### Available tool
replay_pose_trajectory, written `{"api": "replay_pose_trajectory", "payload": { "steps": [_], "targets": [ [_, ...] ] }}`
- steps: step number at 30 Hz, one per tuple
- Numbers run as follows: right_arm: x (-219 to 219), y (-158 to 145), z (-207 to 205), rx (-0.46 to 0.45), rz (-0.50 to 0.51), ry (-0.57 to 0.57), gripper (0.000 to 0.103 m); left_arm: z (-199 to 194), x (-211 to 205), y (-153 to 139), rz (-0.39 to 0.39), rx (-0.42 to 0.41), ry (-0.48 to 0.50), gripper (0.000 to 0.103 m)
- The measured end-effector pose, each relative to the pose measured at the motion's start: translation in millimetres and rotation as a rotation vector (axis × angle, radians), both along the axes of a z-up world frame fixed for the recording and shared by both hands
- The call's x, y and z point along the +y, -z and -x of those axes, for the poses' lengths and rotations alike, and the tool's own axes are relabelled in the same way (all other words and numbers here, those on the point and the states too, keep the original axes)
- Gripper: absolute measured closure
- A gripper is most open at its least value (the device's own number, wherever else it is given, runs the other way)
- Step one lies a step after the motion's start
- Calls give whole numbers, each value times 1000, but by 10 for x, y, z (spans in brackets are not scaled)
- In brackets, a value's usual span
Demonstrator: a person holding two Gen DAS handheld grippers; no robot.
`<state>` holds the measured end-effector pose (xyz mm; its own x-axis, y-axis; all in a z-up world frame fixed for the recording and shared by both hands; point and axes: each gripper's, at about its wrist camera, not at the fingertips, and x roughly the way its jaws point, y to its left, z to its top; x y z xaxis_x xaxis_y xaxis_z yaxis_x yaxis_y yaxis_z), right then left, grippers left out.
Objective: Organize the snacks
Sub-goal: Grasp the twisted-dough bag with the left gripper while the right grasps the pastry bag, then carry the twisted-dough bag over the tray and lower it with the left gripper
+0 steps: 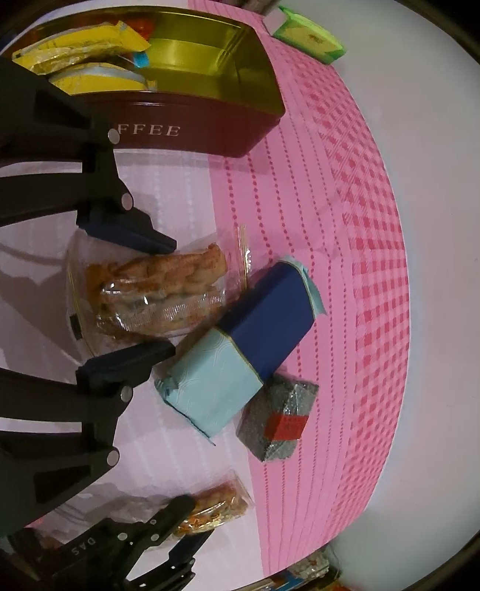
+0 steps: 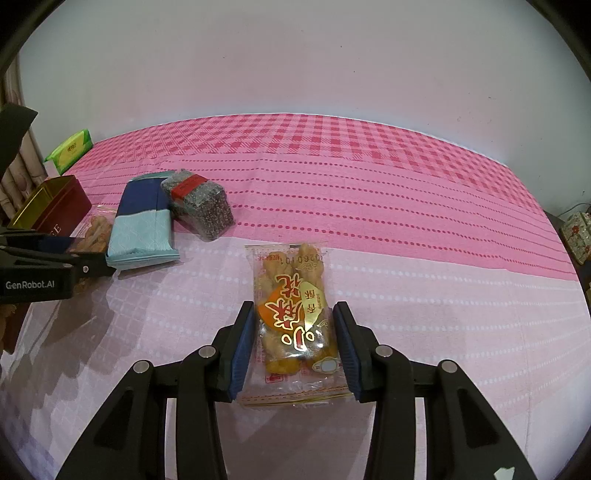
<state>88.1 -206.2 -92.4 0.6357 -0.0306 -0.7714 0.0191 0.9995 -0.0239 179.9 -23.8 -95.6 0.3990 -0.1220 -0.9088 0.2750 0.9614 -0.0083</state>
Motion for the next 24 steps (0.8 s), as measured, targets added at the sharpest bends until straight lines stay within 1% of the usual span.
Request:
{"api": "replay_pose_trajectory", "payload": {
  "steps": [2, 6, 11, 16, 24],
  "targets": [
    [0, -1, 1, 0, 0, 0, 64, 2, 2, -6, 6, 4, -1, 59],
    [-2, -1, 3, 0, 0, 0, 63, 24, 4, -18, -7, 7, -3, 61],
    [-2, 1, -2, 0, 0, 0, 63, 129, 46, -35, -23, 17, -11, 62],
    [-3, -1, 2, 0, 0, 1, 63, 263, 113, -68, -18, 30, -18, 62],
    [-2, 1, 1, 0, 0, 1, 63, 502, 202, -214, -13, 17, -14, 62]
  ]
}}
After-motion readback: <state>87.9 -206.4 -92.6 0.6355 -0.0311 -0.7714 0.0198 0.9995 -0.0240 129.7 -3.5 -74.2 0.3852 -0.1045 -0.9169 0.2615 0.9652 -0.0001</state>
